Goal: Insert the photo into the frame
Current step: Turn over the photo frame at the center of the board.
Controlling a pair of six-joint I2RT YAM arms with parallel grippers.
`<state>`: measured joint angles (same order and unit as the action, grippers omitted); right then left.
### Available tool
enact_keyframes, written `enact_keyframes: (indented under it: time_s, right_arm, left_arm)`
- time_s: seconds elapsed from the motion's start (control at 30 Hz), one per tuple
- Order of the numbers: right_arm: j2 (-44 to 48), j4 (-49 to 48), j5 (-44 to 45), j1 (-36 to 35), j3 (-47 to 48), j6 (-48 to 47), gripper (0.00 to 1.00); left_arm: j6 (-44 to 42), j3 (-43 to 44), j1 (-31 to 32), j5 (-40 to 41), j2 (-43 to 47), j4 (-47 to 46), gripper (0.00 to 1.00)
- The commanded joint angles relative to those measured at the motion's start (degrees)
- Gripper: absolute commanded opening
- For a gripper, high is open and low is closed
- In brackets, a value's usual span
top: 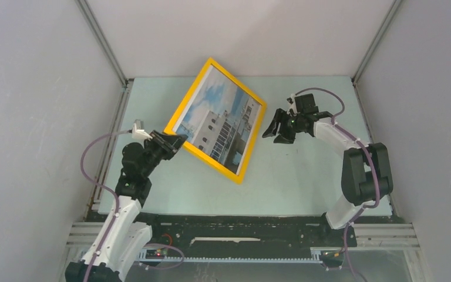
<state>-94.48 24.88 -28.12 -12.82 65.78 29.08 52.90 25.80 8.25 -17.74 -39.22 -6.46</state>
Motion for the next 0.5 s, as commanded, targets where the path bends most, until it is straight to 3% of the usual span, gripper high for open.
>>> enact_keyframes:
  time_s: [0.0, 0.2, 0.47]
  right_arm:
    - [-2.19, -1.39, 0.14, -1.73, 0.12, -0.50, 0.66]
    - [-6.25, -3.48, -1.06, -2.36, 0.05, 0.84, 0.66]
    - [-11.20, -7.05, -1.81, -3.06, 0.10, 3.04, 0.66]
  left_arm:
    - [6.92, -2.33, -4.45, -4.36, 0.98, -3.01, 0.00]
    - [8.88, -8.42, -5.54, 3.16, -0.11, -3.73, 0.00]
    - [10.26, -17.97, -6.60, 5.46, -8.09, -19.52, 0.00]
